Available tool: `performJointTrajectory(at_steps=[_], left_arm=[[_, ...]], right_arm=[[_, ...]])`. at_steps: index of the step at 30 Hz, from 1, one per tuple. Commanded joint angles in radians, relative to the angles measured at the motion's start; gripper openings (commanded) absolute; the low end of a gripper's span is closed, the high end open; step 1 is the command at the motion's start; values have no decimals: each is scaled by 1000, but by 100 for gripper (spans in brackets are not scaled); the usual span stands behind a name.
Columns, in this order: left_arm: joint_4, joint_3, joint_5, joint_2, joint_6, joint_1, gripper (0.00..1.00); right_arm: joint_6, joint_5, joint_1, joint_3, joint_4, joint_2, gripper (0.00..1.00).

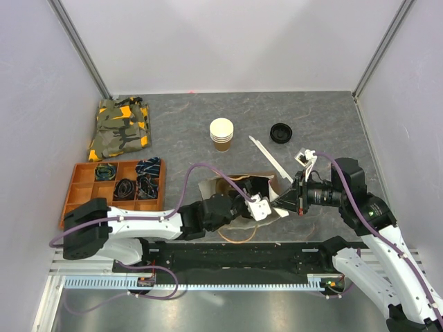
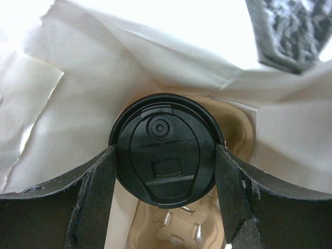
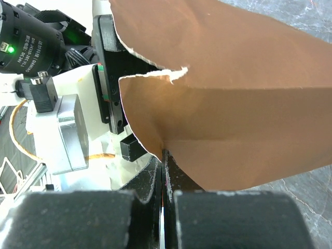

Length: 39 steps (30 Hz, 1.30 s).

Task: Pack the takeout coffee

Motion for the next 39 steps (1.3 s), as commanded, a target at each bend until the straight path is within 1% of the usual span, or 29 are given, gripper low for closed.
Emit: performJointTrajectory(at_steps=[1, 6, 10, 18, 24, 25, 26, 28, 31, 33, 34, 35, 37, 38, 39], left_arm=[[65, 2, 40, 53, -53, 27, 2], [-2, 2, 109, 50, -73, 51, 2], [-43, 7, 132, 64, -67, 62, 2], [-146, 93, 167, 161, -75, 73, 2], [-255, 157, 204, 191, -78, 83, 2], [-273, 165, 210, 194, -78, 86, 2], [-290, 185, 224, 201, -78, 91, 2], [-358, 211, 251, 219, -84, 100, 2], [-427, 260, 277, 246, -90, 116, 2], [-455, 297, 291, 260, -90, 123, 2], [-485, 309, 299, 266, -88, 129, 2], [-497, 333, 313, 280, -87, 131, 2], [-533, 356, 336, 296, -76, 137, 2], [-557, 379, 340, 309, -75, 140, 2], [-571, 390, 345, 317, -70, 142, 2]], right_arm=[[-13, -4, -1, 12, -13, -3, 0], [-36, 17, -3, 21, -39, -4, 0], [-39, 26, -4, 21, -43, -4, 0], [-39, 94, -4, 37, -86, 8, 0], [-42, 146, -3, 53, -126, 22, 1], [-42, 150, -4, 55, -126, 20, 4], [-42, 158, -4, 61, -126, 19, 12], [-48, 192, -4, 73, -129, 17, 13], [-53, 262, -3, 110, -148, 9, 19], [-54, 278, -4, 144, -164, 14, 27], [-57, 298, -3, 156, -171, 16, 33], [-59, 313, -3, 177, -181, 22, 46], [-63, 383, -3, 199, -191, 25, 60], [-62, 413, -3, 217, -201, 26, 74], [-62, 434, -4, 228, -204, 28, 78]])
